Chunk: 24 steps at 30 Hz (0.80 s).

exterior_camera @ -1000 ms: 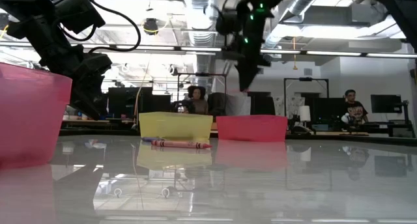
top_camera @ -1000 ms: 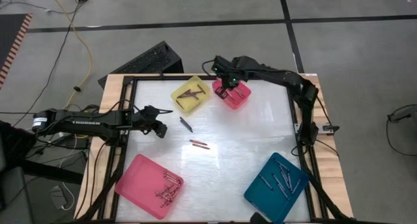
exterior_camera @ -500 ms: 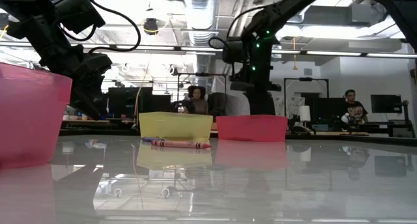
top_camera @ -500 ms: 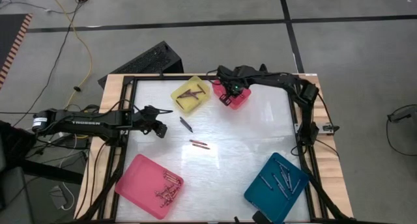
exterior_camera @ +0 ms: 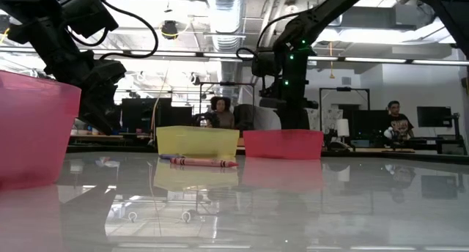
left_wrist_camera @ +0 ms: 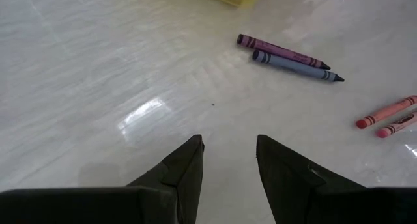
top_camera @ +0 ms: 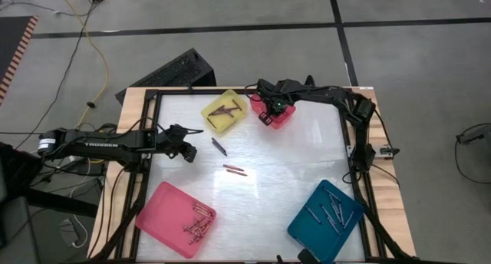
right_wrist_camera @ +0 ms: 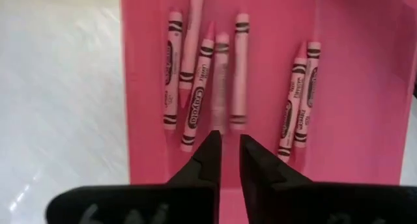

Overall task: Sort crayons
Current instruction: Put the pink crayon into the red bin, then put the red crayon into the pink bin

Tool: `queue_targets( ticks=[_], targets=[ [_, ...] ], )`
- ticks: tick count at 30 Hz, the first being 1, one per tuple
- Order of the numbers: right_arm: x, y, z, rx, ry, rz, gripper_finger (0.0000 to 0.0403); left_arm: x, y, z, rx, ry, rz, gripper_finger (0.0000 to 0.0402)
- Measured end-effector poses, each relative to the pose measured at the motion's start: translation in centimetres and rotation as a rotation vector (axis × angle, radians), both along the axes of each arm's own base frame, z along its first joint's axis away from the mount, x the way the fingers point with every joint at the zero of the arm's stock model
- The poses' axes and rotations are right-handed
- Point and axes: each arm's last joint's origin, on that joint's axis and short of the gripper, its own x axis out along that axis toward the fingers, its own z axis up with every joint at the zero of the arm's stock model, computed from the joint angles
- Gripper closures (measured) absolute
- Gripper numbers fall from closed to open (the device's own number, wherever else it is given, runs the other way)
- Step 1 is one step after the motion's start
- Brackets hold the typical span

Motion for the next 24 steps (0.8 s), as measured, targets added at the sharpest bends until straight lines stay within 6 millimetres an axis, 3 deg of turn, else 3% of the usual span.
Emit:
queue_targets(
  ticks=[6,13,18,24],
  targets=[
    [0.7,-0.1,2.3,-0.007,-0.043,0.035,0.0349,0.0,0.0,0.0,-0.004,0.0,-0.006,0.0269],
    [2.8,1.6,7.3,-0.029,-0.176,0.211,0.0348,0.0,-0.1,0.0,-0.019,-0.003,-0.018,0.0269],
    [4.8,5.1,10.2,-0.05,-0.275,0.451,0.0348,0.0,-0.1,0.0,-0.024,-0.004,-0.022,0.0269],
    [6.4,10.4,10.5,-0.055,-0.283,0.62,0.0348,0.0,-0.1,0.0,-0.024,-0.004,-0.022,0.0269]
  ],
)
